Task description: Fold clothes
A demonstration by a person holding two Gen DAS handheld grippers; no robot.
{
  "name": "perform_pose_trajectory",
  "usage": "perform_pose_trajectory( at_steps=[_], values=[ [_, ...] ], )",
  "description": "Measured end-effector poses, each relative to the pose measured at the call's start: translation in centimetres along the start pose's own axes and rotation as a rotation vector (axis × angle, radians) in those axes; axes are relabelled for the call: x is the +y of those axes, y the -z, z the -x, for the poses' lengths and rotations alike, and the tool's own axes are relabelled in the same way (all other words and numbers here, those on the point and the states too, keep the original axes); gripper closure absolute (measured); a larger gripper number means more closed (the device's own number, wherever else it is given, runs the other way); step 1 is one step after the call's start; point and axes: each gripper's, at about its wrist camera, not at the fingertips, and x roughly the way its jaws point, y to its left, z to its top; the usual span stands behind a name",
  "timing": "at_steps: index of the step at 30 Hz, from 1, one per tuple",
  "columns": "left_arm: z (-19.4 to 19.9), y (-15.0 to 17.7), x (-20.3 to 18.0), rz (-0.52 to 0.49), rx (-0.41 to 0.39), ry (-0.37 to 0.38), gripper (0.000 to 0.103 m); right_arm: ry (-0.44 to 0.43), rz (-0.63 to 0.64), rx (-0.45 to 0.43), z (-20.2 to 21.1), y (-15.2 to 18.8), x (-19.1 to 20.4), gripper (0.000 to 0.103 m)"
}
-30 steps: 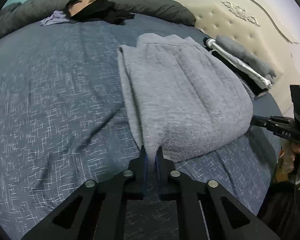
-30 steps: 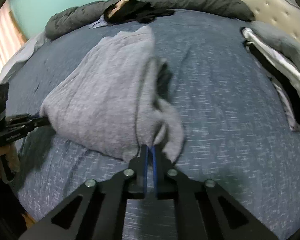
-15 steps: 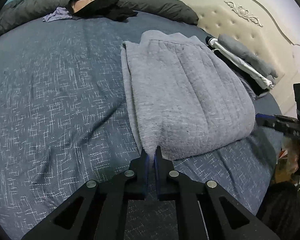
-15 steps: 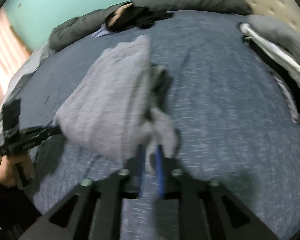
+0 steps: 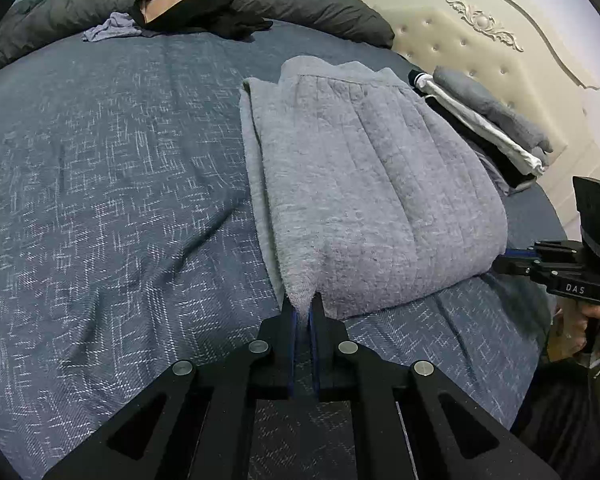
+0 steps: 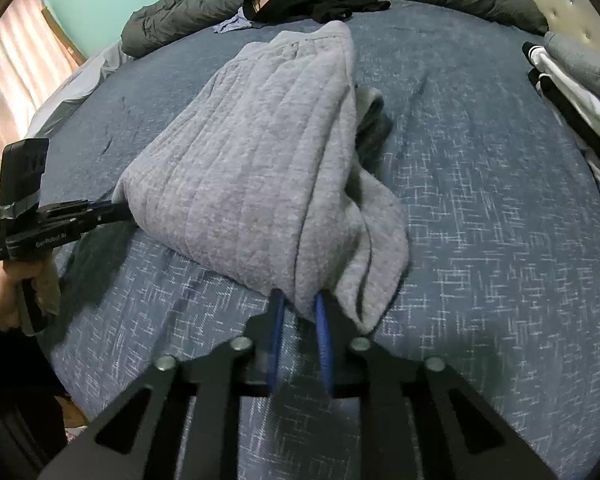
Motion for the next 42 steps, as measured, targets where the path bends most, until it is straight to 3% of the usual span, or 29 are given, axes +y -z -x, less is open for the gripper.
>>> perform_pose_trajectory(
  at_steps=[4,8,11,16,18,22,25,33,36,38,39,42],
  values=[
    [0.1,0.2,0.1,-0.003,0.005,-0.006,0.098,0.027,0.004,-0.005,-0.1,0.2,-0.1,0.100],
    [0.1,0.1,0.2,0.007,0.009,0.006,0.098,-0.021,-0.068,-0.012,0.3,0.8,-1.8,0.100],
    [0.7,-0.3,0.2,0.018,0.017,0.025,0.097,-0.008,-0.061,-0.041,1.8,0.0,-1.1,0.099],
    [2.4,-1.5,1.0,0.061,-0.035,0.044,0.095,0.052,-0.022,-0.156,5.1,-3.8,0.3,0.099],
    [2.3,-2.0,1.4,0.084,-0.047,0.051,0.092,0.021,-0.034,-0.175,5.3,-5.3,0.5,0.098],
    [2.2,-2.8,2.1,0.112,-0.068,0.070,0.074,0.001,0.015,-0.153,3.7,-7.7,1.4,0.098],
    [1.4,-3.7,2.6,0.128,-0.075,0.088,0.068,0.003,0.048,-0.123,1.9,-9.5,2.4,0.098],
    [-2.3,-6.2,4.4,0.194,-0.023,0.142,0.065,0.033,0.074,-0.066,-2.0,-12.2,2.2,0.098],
    [-3.4,-6.7,4.3,0.195,-0.007,0.165,0.067,0.032,0.071,-0.046,-3.3,-12.8,1.4,0.098],
    [-3.7,-6.9,3.9,0.178,-0.008,0.177,0.092,0.031,0.070,-0.033,-4.3,-13.1,0.9,0.098],
    [-3.8,-7.1,3.6,0.162,-0.012,0.176,0.098,0.030,0.069,-0.026,-4.7,-13.3,0.7,0.098],
    [-3.5,-7.3,3.3,0.141,-0.025,0.163,0.099,0.043,0.067,-0.011,-5.9,-13.2,-0.2,0.099]
  ],
)
